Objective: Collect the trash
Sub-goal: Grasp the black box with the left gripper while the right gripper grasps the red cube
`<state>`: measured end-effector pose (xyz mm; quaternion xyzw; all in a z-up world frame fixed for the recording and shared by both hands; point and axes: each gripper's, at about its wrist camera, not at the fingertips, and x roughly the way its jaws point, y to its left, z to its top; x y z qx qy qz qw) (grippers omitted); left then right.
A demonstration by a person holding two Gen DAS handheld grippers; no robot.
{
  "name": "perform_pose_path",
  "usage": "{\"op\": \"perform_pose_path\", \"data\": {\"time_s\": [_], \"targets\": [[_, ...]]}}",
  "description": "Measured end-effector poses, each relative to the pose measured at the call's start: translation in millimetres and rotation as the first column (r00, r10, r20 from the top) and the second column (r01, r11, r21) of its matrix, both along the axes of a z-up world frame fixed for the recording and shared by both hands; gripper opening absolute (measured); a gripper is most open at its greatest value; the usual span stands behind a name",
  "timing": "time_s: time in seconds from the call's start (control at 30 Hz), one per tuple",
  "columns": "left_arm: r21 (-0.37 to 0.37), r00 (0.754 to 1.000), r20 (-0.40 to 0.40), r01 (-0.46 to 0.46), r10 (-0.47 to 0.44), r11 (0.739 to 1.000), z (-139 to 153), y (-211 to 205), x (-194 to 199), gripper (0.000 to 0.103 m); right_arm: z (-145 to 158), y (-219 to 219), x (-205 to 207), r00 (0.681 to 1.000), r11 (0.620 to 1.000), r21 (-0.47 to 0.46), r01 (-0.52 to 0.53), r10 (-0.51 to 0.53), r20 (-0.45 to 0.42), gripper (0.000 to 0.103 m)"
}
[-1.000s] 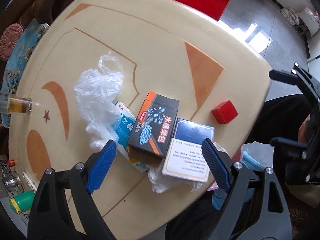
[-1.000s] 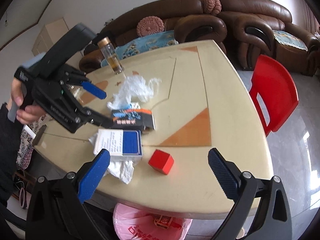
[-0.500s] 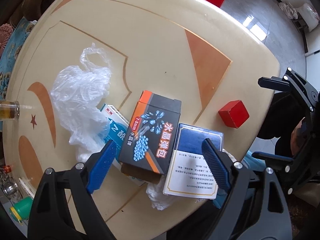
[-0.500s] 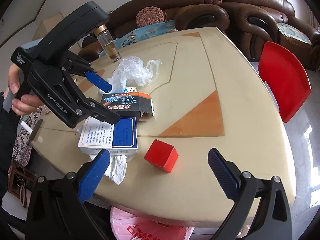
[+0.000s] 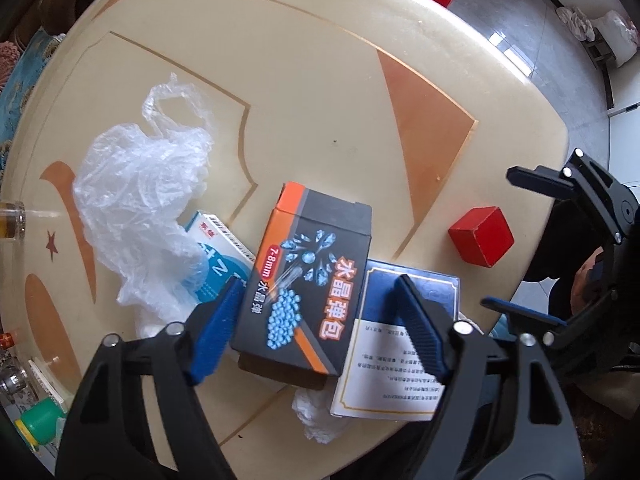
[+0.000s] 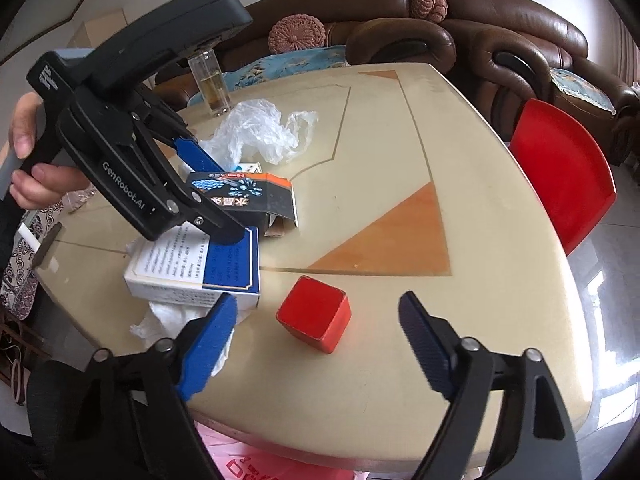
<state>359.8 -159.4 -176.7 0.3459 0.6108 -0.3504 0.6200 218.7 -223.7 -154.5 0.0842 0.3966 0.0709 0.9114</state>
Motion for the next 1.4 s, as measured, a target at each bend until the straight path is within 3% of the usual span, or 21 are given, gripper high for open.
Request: {"op": "perform_pose_path", "data": {"time_s": [0.17, 0.23, 0.4, 0.53, 1.4], "targets": [[-0.009, 1.000, -0.009, -0.023, 0.022, 1.000, -1.9, 5.7, 5.6, 0.073, -9.2, 2.4, 0.1, 1.000, 0.999, -0.039, 0.024, -0.024, -0.010, 0.071], [-0.015, 0.999, -0.017, -0.040, 0.039, 0.999, -2.8, 9.8, 10.6, 0.067, -12.9, 1.8, 1.4, 0.999, 0.999, -0.036, 0.027, -0.028, -0.019, 0.062], [-0.016, 0.998, -0.025, -0.062, 0.062, 0.998, -6.2, 15.1, 16.4, 0.063, -14.3, 4.2, 2.1, 0.999, 0.997, -0.074, 0.037, -0.038, -0.008, 0.057], [-0.014, 0.998, -0.014, -0.057, 0.057, 0.998, -5.5, 17.2, 16.2, 0.062, -14.8, 10.2, 1.5, 1.000, 0.993, -0.117, 0.027, -0.027, 0.003, 0.038], [-0.045, 0.991, 0.026, -0.131, 0.133, 0.990, 20.6, 14.2, 20.0, 0.059, -6.8, 6.6, -0.4, 0.998, 0.990, -0.134, 0.050, -0.046, 0.037, 0.037]]}}
